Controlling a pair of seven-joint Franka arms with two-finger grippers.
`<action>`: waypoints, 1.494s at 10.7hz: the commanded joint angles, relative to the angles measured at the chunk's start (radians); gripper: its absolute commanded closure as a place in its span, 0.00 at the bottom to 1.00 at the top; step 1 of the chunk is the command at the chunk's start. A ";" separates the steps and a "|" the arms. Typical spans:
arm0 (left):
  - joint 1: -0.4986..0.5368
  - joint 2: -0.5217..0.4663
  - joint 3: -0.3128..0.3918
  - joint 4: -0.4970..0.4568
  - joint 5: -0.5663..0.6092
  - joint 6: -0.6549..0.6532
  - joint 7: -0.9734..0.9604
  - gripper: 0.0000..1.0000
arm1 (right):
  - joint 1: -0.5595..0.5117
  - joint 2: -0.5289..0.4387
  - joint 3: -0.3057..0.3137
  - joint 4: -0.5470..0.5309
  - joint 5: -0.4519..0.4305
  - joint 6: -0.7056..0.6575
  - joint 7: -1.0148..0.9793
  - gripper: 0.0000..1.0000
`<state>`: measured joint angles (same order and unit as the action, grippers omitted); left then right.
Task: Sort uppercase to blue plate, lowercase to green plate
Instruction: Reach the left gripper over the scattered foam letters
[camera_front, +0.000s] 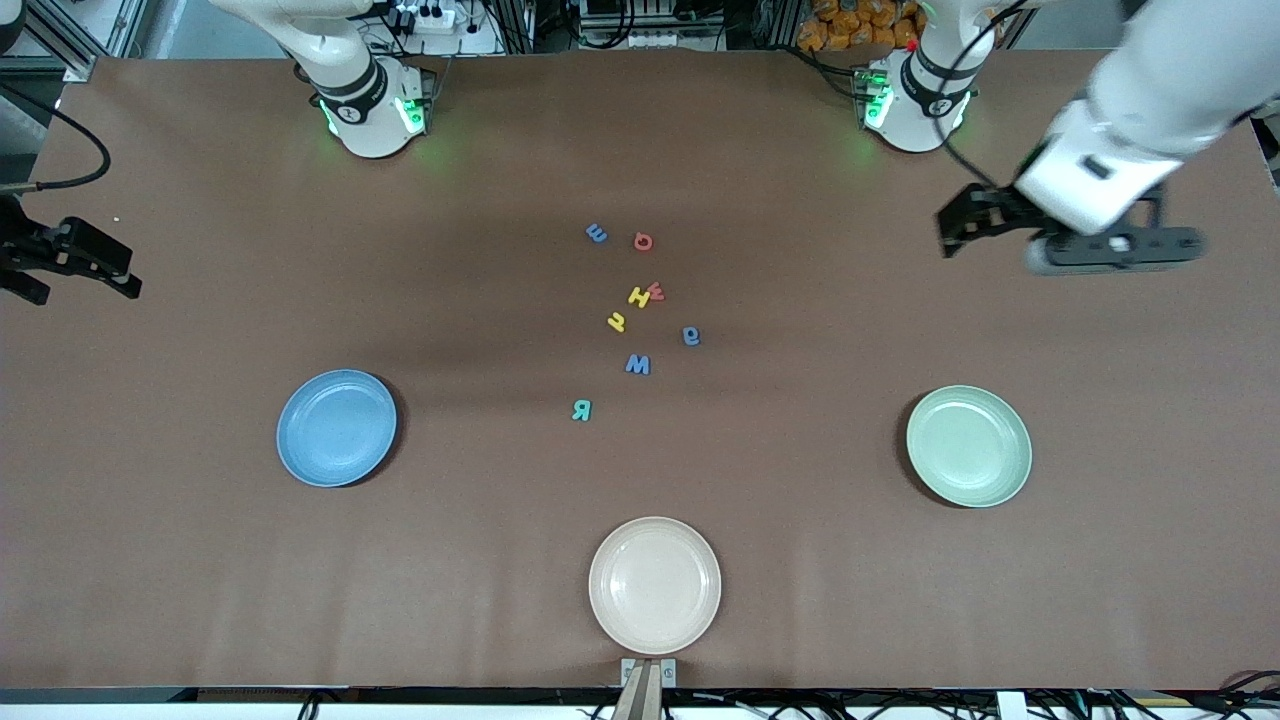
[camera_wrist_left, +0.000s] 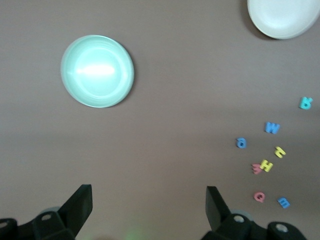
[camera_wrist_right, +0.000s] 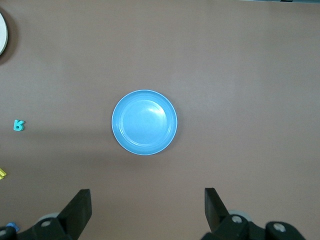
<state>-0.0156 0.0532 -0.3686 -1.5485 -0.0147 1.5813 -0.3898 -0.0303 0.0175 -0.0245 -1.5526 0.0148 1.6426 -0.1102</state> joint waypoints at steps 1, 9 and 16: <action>0.002 -0.010 -0.091 -0.160 -0.014 0.182 -0.055 0.00 | -0.003 0.009 0.003 0.020 -0.006 -0.006 0.006 0.00; -0.280 0.296 -0.204 -0.278 0.182 0.511 -0.501 0.00 | -0.002 0.010 0.003 0.019 -0.006 -0.009 0.006 0.00; -0.400 0.491 -0.202 -0.266 0.306 0.741 -0.518 0.00 | -0.005 0.010 0.003 0.019 -0.007 -0.009 0.006 0.00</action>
<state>-0.3894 0.4980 -0.5714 -1.8396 0.2447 2.2976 -0.8880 -0.0310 0.0186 -0.0247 -1.5524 0.0147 1.6419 -0.1102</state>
